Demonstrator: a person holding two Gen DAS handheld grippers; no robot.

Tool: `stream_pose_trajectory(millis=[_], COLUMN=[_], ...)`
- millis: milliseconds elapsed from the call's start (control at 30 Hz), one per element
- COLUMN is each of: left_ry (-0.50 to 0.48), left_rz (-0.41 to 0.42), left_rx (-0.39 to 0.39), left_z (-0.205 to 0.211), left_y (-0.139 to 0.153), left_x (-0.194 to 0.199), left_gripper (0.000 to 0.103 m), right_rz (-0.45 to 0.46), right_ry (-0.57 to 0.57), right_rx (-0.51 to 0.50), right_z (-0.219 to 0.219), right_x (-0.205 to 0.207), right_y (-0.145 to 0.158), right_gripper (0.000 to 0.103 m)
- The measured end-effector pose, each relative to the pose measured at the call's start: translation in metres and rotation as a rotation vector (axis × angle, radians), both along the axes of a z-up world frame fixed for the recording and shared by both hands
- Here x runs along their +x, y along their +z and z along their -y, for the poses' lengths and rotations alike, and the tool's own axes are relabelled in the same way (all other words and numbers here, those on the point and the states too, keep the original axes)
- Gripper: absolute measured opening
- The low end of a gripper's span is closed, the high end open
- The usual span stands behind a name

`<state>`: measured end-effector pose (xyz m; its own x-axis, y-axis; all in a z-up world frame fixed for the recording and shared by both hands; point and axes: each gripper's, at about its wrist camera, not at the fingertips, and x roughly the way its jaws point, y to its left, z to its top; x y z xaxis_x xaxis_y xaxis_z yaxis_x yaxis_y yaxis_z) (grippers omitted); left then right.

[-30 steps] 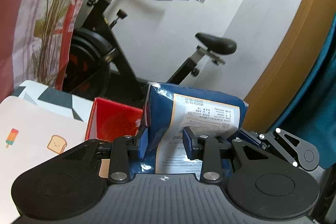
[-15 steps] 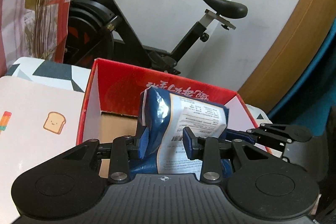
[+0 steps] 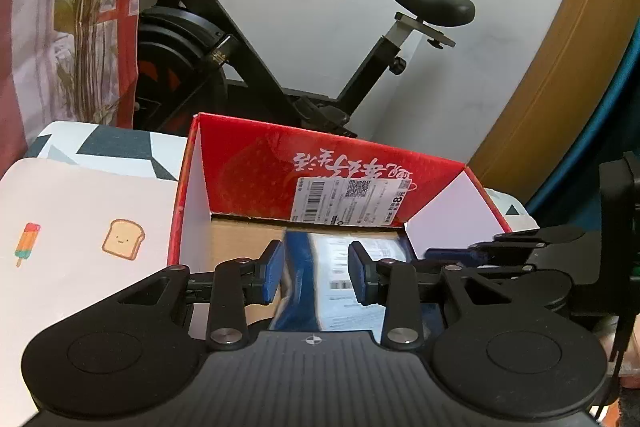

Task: Organize soft objects
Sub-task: 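Lower the blue packet into the red box and open both grippers, then move both grippers back to the green felt plush beside the box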

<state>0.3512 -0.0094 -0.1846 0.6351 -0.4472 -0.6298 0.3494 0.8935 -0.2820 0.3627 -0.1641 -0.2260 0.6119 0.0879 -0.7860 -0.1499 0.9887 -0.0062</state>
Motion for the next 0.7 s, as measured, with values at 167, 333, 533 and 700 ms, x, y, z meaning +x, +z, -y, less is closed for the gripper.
stream_pose_trajectory(millis=[167,333,533,700], left_ry=[-0.001,-0.011,-0.018,-0.022], left_rz=[0.016,0.049,0.093,0.118], left_rx=[0.009,0.016,0.048,0.058], left_z=[-0.001,-0.002,-0.003,-0.009], left_y=[0.003,0.011,0.019,0.023], left_x=[-0.010,-0.029,-0.062,-0.088], left_gripper=[0.037,0.038,0.049,0.057], right_rz=[0.042,0.119,0.238,0.285], right_ry=[-0.067,-0.084,-0.064,-0.046], right_rx=[-0.042,0.024,0.111,0.130], right_z=[0.010,0.023,0.028,0.028], right_x=[-0.011,-0.033,-0.070,-0.102], right_y=[0.007,0.024,0.045,0.054], right_gripper=[0.028,0.030,0.056,0.072])
